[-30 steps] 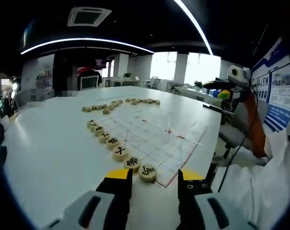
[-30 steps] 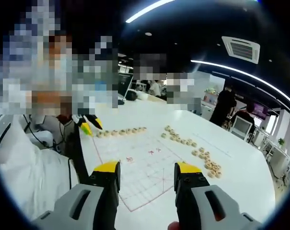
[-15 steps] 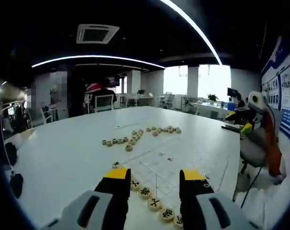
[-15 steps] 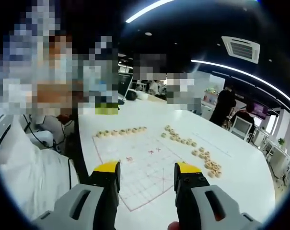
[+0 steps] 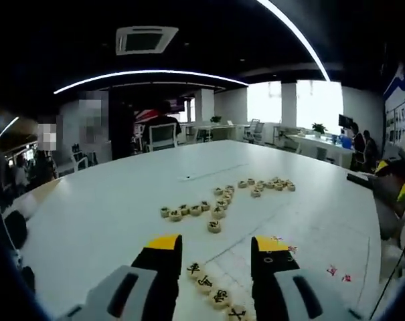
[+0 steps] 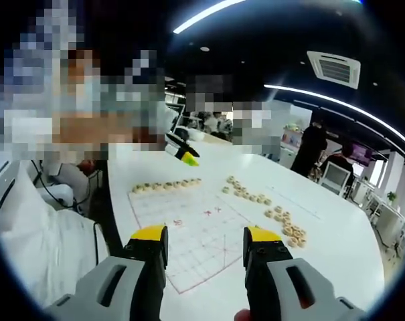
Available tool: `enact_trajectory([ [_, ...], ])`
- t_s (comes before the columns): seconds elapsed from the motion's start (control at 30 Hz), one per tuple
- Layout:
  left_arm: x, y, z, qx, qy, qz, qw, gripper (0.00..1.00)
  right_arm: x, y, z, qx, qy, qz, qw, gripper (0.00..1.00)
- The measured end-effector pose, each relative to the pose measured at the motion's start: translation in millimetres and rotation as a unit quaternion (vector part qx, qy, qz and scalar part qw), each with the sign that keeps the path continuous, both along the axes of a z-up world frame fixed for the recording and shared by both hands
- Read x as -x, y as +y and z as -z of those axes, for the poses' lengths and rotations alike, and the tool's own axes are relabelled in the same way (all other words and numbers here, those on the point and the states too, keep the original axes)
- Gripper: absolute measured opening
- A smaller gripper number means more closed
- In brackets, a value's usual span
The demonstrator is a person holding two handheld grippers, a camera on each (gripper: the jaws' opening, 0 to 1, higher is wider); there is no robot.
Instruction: Pick up the chess pieces one by one and place each piece onto its starting position on the chessboard, setting the pieces on their correct points until all the chess pieces are arranged in the starting layout
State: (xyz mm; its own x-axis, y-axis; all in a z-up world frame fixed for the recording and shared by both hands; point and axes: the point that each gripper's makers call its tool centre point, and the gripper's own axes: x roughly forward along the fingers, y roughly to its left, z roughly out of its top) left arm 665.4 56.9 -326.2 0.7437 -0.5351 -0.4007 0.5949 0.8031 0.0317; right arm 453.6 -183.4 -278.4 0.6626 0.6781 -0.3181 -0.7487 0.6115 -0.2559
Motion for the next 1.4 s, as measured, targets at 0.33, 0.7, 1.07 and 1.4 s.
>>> enact_trajectory([
  [0.33,-99.0,20.8,35.7,-0.043,0.007,-0.081,0.9958,0.41,-6.7,-7.1,4.0,-0.002,0.005,0.010,0.9999,0.45],
  [0.7,-155.7,20.5,76.7,-0.039,0.037,-0.120,0.9914,0.39,-24.5,-19.4,18.9,-0.004,0.025,0.031,0.9992,0.45],
  [1.07,-168.7,4.6,75.4,-0.036,0.029,-0.111,0.9927,0.19,-31.2,-26.1,25.3,-0.005,0.035,0.043,0.9984,0.45],
  [1.4,-152.8,12.9,57.5,-0.035,0.018,-0.108,0.9933,0.19,-28.0,-22.0,22.3,-0.005,0.031,0.033,0.9990,0.45],
])
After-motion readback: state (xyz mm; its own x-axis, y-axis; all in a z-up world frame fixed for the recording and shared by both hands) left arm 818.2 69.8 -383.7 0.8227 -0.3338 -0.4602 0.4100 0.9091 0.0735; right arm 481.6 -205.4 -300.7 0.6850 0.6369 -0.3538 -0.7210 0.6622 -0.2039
